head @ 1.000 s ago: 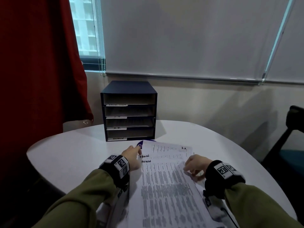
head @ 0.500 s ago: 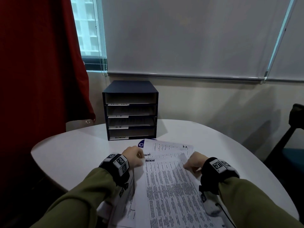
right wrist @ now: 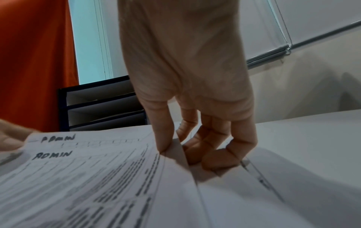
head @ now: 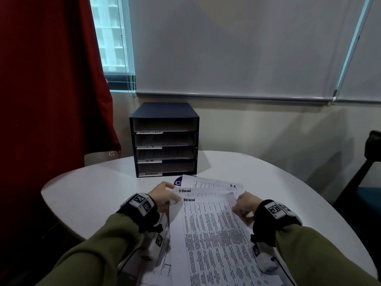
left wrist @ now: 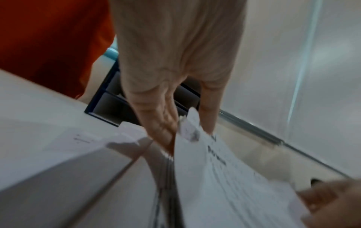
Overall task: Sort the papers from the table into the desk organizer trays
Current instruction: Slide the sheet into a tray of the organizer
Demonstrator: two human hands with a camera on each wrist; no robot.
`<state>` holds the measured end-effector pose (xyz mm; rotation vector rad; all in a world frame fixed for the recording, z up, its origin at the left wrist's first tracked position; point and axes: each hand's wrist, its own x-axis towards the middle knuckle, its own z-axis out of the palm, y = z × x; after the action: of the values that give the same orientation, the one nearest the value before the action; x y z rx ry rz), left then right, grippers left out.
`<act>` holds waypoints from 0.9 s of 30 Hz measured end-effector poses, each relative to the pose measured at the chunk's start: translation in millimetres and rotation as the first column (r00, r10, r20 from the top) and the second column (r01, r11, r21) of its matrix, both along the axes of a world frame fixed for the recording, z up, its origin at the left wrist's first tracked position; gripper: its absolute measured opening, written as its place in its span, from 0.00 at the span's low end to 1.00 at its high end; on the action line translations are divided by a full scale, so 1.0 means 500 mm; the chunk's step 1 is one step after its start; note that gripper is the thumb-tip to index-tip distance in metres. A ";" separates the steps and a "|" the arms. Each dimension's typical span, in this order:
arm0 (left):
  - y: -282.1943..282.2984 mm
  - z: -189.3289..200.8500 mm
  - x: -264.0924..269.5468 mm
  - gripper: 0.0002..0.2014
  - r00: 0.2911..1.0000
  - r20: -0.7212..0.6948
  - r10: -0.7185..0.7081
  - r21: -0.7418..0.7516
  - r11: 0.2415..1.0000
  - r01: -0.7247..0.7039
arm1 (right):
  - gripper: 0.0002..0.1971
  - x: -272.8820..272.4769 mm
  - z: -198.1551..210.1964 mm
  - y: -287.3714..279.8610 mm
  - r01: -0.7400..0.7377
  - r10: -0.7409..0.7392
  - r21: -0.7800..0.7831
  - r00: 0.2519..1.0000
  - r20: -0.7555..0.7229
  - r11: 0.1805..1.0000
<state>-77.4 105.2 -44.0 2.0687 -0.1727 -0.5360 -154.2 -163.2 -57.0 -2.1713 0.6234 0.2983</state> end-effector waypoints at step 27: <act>-0.080 0.126 -0.130 0.16 0.658 0.573 0.488 -0.584 0.807 -0.090 | 0.11 -0.084 0.153 0.110 -0.084 -0.388 0.527 0.582 0.715 0.846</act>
<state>-142.5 65.0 18.8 1.6085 -0.3637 0.5171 -196.4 -108.1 19.2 -1.4590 0.1546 -0.5764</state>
